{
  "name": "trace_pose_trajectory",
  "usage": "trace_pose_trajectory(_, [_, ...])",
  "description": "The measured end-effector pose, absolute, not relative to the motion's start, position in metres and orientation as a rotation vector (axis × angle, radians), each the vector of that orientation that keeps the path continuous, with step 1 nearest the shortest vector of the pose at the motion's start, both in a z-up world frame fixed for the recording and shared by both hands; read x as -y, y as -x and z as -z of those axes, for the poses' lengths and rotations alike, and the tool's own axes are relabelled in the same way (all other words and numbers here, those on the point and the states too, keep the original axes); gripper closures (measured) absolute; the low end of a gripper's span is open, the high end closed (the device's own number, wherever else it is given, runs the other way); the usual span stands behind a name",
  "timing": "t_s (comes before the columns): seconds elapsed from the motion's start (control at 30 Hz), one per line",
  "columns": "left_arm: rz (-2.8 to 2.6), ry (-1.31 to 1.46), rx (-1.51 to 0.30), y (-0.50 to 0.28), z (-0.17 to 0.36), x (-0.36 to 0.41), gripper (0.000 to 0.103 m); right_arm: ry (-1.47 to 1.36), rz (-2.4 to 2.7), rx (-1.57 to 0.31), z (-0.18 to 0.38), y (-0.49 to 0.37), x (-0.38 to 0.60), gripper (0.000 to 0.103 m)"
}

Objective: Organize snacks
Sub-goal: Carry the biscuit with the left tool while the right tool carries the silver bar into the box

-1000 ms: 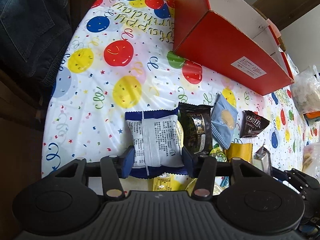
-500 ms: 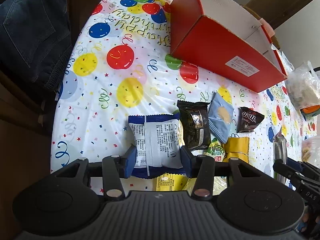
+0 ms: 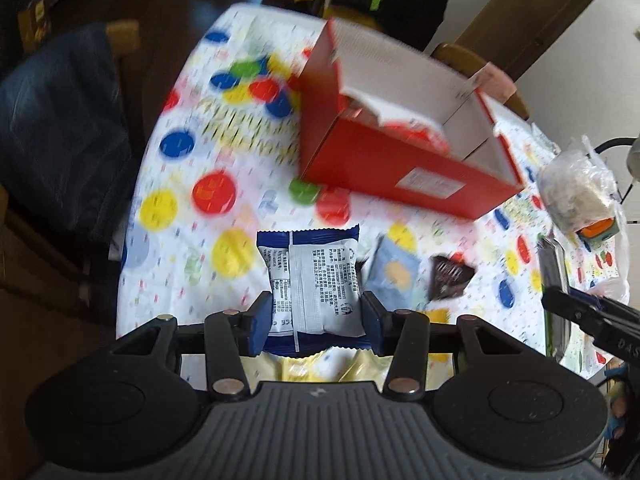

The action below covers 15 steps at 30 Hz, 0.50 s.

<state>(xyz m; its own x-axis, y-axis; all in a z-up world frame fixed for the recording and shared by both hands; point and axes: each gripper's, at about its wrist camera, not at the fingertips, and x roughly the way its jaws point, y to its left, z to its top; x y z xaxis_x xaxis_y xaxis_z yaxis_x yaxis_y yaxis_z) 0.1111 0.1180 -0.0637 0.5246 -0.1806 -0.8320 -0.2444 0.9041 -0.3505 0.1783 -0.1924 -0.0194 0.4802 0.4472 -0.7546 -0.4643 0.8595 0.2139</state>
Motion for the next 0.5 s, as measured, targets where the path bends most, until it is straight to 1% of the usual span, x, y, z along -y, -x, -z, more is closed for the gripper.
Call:
trace_pose_trajectory(0.2, [-0.022, 0.402, -0.957, -0.138, 0.028, -0.104, 0.057, 0.037, -0.56, -0.867, -0.002, -0.21, 0.187, 0.061])
trace_pose_trajectory(0.5, [-0.048, 0.336, -0.915, -0.197, 0.0, -0.085, 0.057, 0.013, -0.555, -0.861, -0.012, -0.279, 0.182, 0.061])
